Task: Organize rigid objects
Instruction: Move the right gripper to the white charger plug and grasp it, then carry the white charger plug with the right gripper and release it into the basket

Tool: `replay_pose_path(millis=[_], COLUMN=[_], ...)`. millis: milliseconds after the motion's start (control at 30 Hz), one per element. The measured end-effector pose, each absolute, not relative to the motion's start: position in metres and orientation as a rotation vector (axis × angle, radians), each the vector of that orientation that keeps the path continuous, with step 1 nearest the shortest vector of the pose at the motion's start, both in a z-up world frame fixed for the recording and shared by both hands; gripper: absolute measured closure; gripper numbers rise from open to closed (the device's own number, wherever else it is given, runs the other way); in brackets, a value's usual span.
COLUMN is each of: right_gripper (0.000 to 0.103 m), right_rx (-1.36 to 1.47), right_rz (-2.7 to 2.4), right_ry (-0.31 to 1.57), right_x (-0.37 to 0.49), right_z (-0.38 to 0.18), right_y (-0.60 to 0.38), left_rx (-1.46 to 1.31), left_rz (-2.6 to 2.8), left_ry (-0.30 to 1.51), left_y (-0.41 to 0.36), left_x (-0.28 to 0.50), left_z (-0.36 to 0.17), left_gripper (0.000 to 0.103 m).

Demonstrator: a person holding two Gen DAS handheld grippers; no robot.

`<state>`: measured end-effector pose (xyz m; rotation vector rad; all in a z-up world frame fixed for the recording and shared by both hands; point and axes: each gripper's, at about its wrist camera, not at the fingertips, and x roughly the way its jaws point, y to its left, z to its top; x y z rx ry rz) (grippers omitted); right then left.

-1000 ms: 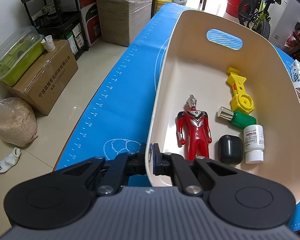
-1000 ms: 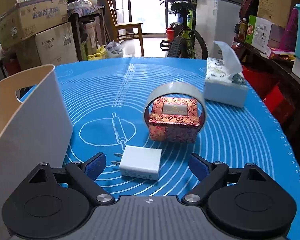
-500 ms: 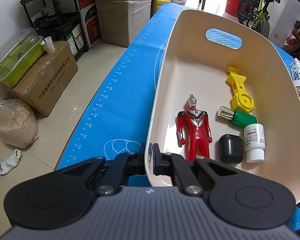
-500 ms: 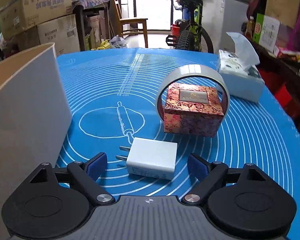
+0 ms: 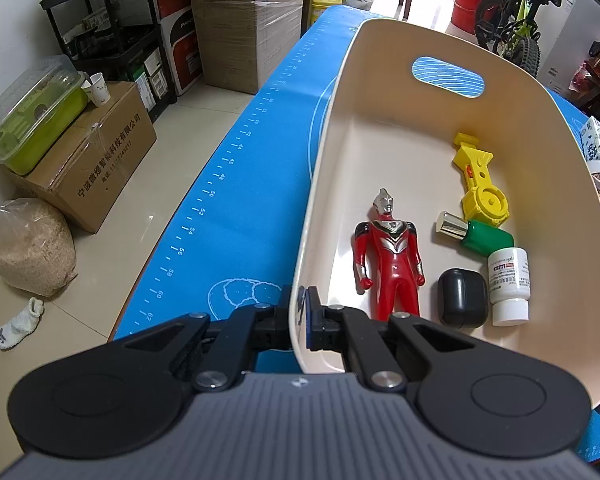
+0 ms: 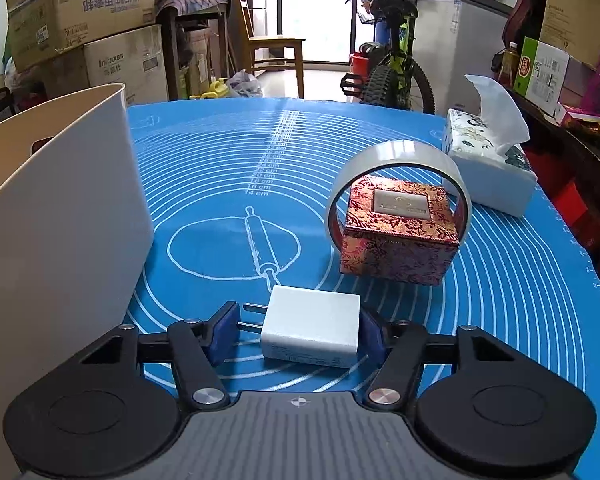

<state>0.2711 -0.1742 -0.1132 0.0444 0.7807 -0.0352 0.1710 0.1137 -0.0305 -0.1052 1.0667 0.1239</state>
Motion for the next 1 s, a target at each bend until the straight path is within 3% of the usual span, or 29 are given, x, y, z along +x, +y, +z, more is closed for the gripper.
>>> replay_pose_path(millis=[533,1000], right_gripper=[0.038,0.038], right_rx=[0.119,0.089], right_rz=[-0.001,0.2], right_ry=[0.649,0.583], right_x=[0.236,0.209], right_z=[-0.033,0.019], right_y=[-0.186,-0.128], left_rx=[-0.118,-0.114], left_rz=[0.138,0.14], left_ry=[1.065,1.064], left_y=[0.114,0.114], left_x=[0.171,0.17], left_z=[-0.029,-0.029], left_gripper=[0.096,0.095])
